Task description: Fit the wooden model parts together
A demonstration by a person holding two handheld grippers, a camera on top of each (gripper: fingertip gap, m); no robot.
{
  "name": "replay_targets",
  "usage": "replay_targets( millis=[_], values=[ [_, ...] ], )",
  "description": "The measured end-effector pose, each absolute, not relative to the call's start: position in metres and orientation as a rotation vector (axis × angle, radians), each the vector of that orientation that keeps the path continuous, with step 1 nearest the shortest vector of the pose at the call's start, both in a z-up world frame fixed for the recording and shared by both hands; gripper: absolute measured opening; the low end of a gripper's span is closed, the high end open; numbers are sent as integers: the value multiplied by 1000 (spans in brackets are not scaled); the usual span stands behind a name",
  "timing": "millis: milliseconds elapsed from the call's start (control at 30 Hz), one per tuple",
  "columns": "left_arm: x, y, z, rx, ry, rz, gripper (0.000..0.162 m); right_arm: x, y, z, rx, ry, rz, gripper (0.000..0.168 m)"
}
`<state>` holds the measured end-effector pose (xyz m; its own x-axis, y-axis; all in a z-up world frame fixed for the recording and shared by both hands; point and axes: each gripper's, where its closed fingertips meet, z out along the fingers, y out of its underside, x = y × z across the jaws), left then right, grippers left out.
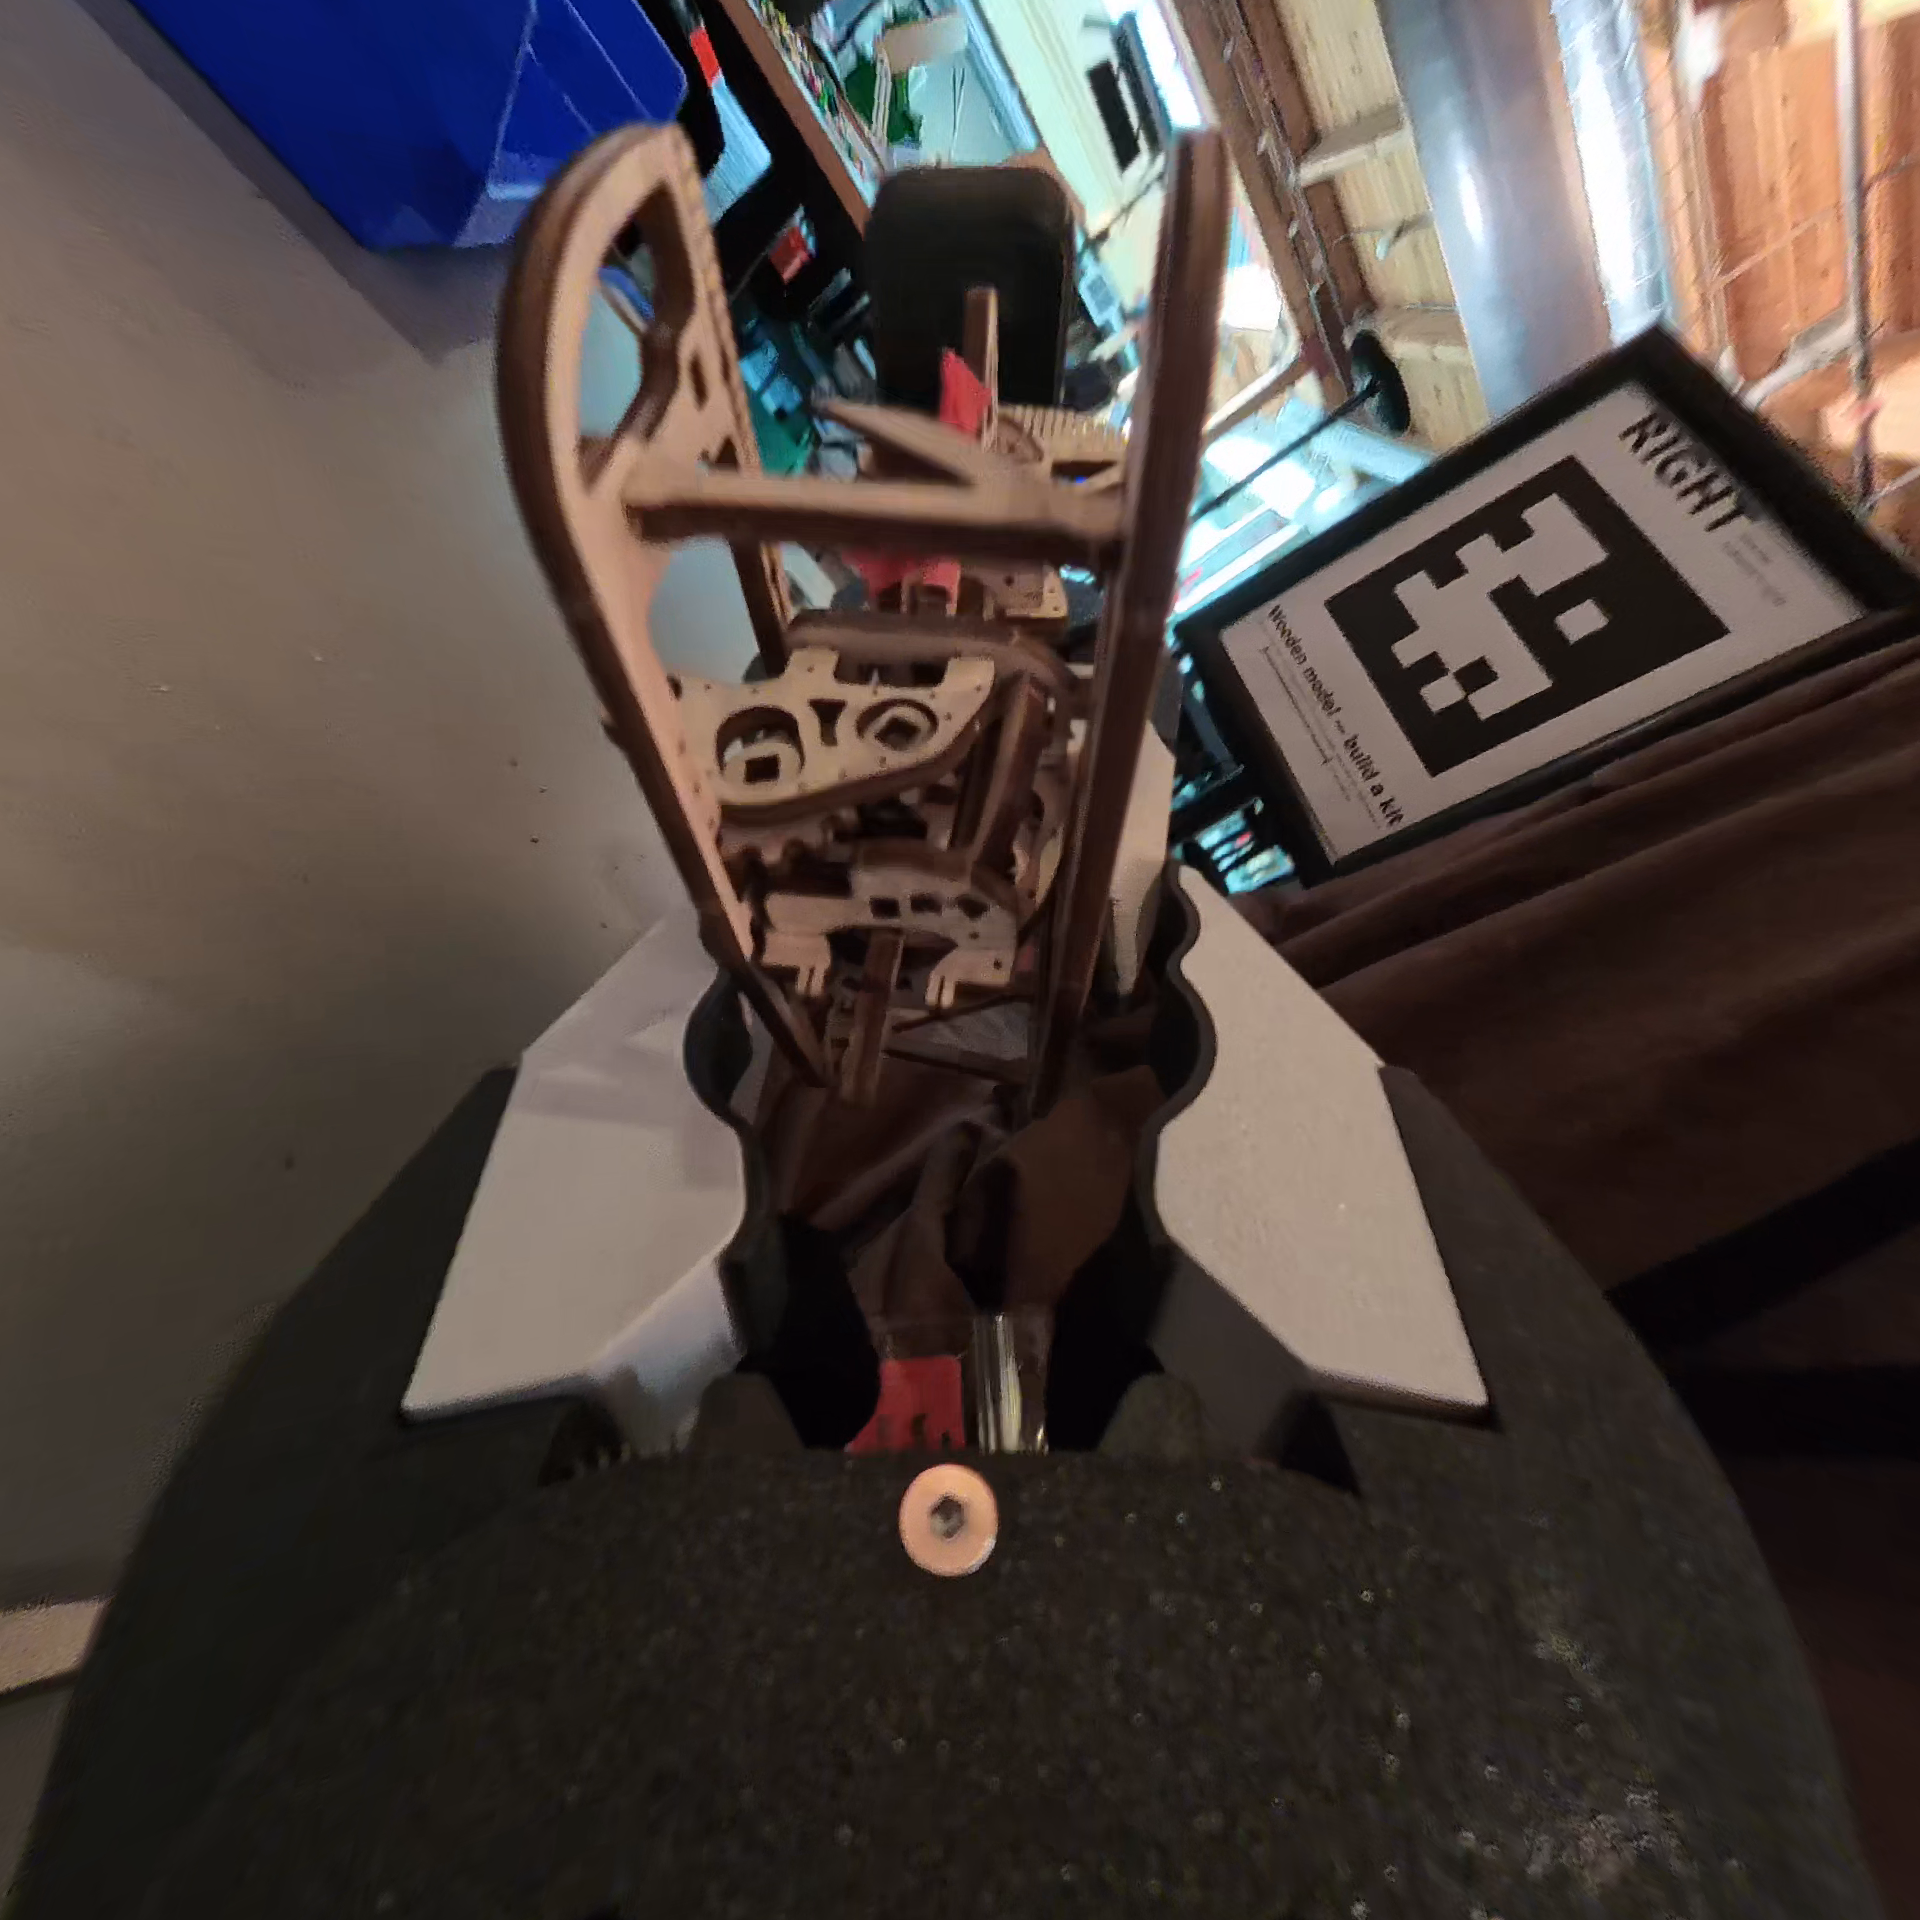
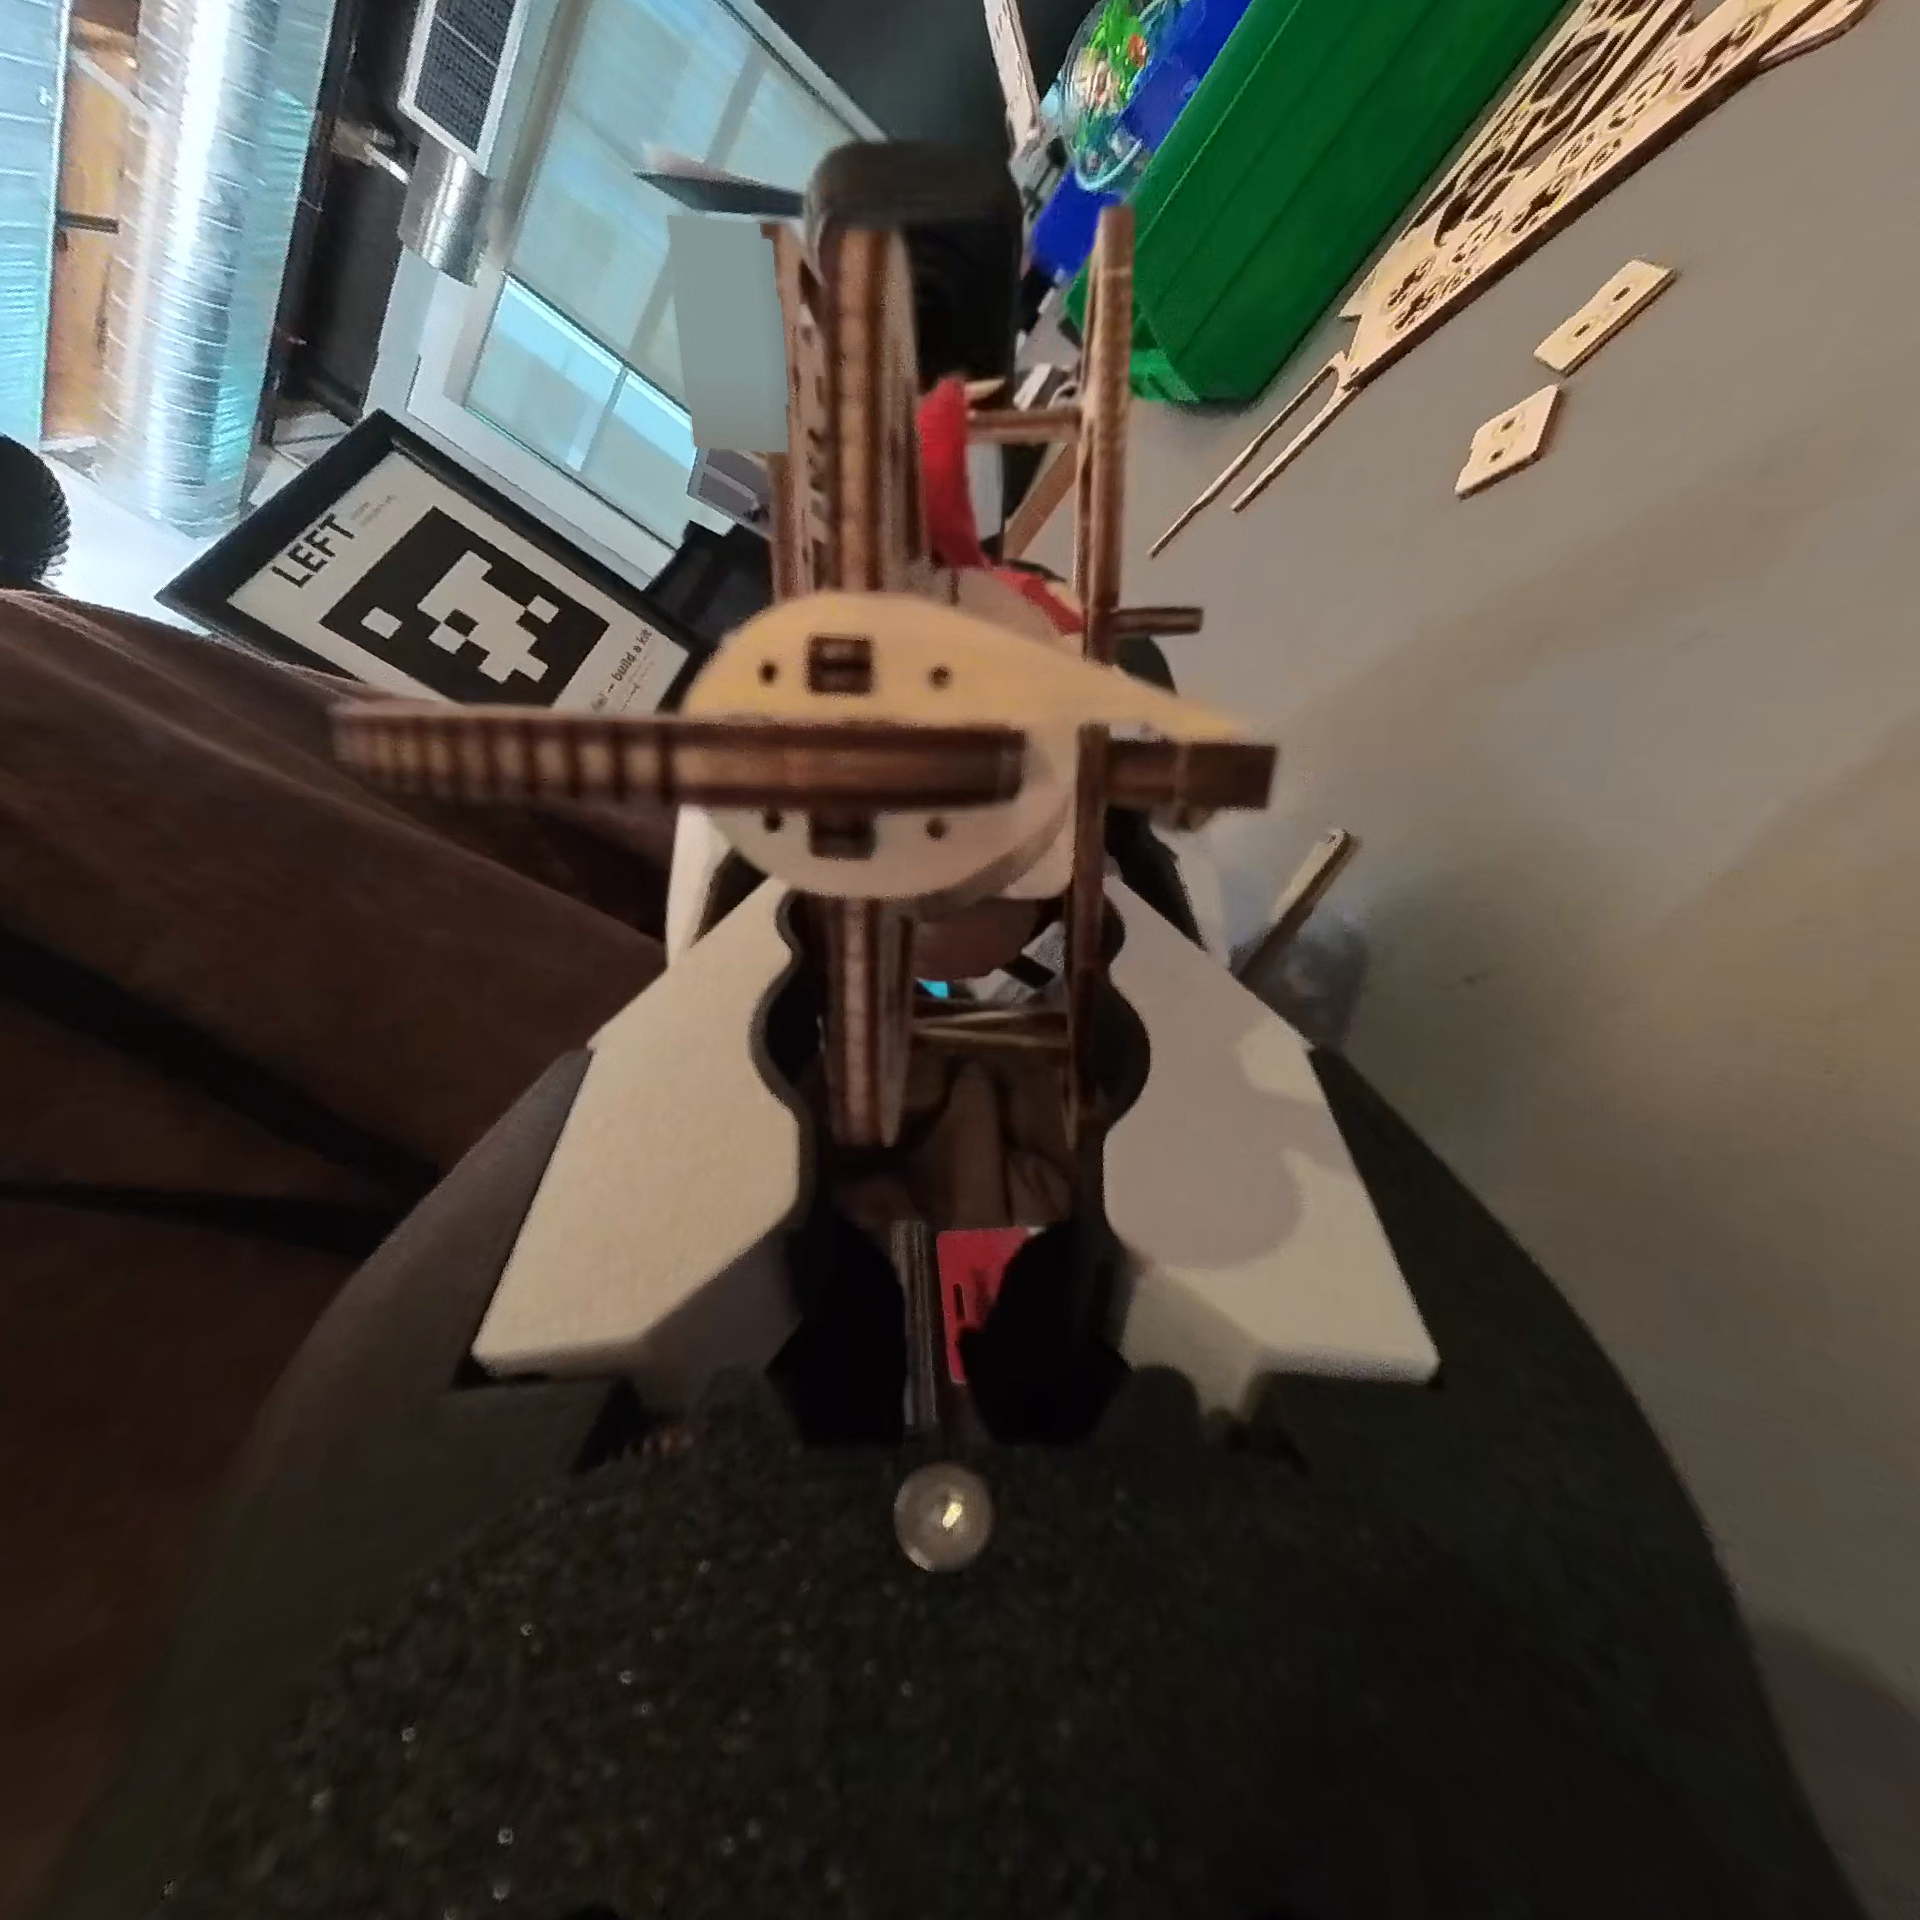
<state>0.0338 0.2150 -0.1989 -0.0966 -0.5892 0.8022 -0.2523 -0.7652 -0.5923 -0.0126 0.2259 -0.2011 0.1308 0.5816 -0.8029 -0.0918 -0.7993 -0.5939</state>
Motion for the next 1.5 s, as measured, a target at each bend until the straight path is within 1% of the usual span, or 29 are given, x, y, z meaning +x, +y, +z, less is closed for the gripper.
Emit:
replay_targets(
  millis=[267,367,433,467,500,533,600,667,700,767,1033,1133,1267,1433,1500],
  values=[
    [34,214,-196,-1894,944,-1961,76,-9,226,-195,-1884,-419,1815,48],
    [32,217,-195,-1894,917,-1964,75,-8,225,-200,-1915,-465,1741,49],
    [29,223,-192,-1882,877,-1986,71,-7,226,-200,-1922,-471,1717,49],
    [27,227,-189,-1867,849,-2002,62,-6,226,-200,-1921,-463,1726,48],
    [25,229,-189,-1868,837,-2002,58,-6,225,-200,-1917,-458,1738,48],
    [25,228,-190,-1870,851,-1999,58,-7,224,-201,-1921,-462,1733,48],
    [27,225,-193,-1879,865,-1984,62,-7,224,-204,-1932,-471,1700,48],
    [30,221,-195,-1887,895,-1955,78,-7,226,-207,-1948,-463,1683,48],
    [31,221,-195,-1887,905,-1944,80,-6,226,-206,-1947,-456,1693,48],
    [32,221,-200,-1912,920,-1905,74,-6,225,-207,-1957,-457,1682,47],
    [31,216,-198,-1896,903,-1959,67,-7,220,-204,-1969,-468,1660,43],
    [30,216,-201,-1922,884,-1978,66,-7,222,-209,-1965,-427,1702,42],
    [33,225,-213,-2002,824,-1967,67,-5,229,-220,-1985,-329,1814,46],
    [31,236,-223,-2092,739,-2048,70,-6,239,-231,-2091,-249,1834,49],
    [30,238,-221,-2077,682,-2084,68,-5,240,-229,-2066,-218,1870,48]
  ],
)
